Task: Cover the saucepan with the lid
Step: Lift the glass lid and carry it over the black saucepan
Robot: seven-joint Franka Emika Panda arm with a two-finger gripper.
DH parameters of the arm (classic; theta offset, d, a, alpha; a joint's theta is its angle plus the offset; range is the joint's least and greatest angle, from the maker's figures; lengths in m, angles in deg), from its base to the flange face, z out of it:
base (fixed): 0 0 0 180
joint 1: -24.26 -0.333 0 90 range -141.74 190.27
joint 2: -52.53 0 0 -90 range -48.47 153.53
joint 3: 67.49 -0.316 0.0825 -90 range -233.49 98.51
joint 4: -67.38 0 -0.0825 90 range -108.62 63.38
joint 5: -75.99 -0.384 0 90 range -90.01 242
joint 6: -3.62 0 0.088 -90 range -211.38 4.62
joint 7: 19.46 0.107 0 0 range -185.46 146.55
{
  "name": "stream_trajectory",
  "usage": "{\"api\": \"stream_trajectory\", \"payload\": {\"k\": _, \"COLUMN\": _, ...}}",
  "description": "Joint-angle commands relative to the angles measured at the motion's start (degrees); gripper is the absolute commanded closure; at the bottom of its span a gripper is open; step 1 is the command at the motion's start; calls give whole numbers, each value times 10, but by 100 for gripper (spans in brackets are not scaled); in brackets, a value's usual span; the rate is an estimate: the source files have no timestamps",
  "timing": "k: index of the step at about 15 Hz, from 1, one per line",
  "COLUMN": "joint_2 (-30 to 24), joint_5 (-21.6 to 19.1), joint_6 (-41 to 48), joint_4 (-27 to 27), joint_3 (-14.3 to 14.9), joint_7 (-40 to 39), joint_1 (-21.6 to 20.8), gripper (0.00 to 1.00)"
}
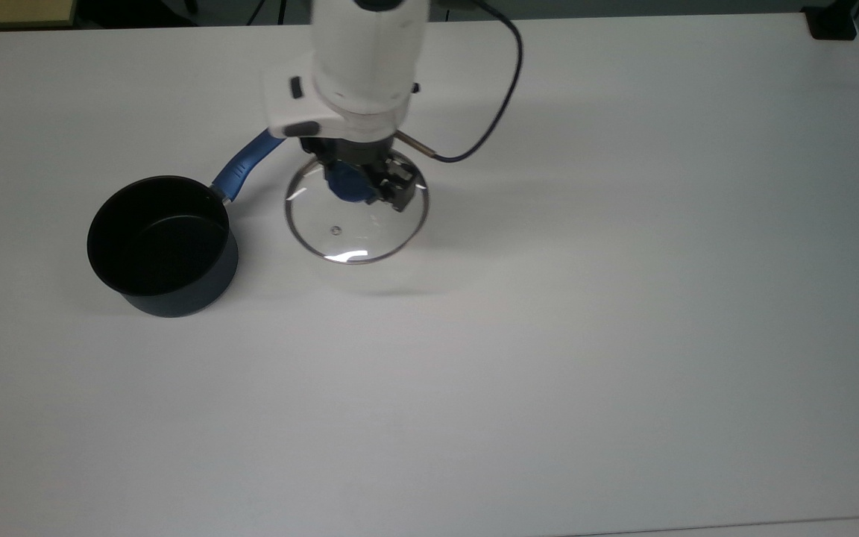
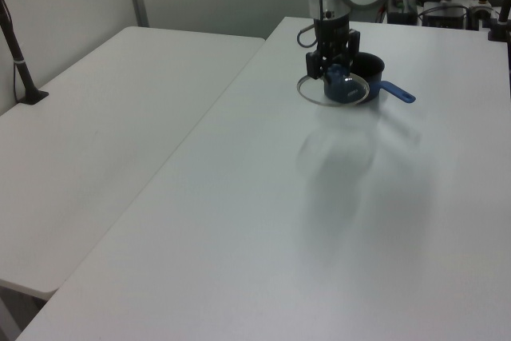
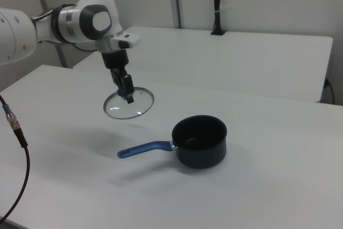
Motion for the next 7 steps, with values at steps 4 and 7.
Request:
{"api": "stream_trajectory", "payload": {"k": 4, "joint_2": -7, "joint_5": 32, "joint_6": 23, "joint_4": 18, "joint_3": 19, "joint_7": -18, "joint_1": 35, "gripper": 40}}
{"api": "stream_trajectory", "payload": {"k": 7, "joint_2": -6, "joint_5": 36, "joint_6": 23, "joint_4": 19, "joint_3": 26, "joint_7": -30, "joint_1": 45, "gripper": 40}}
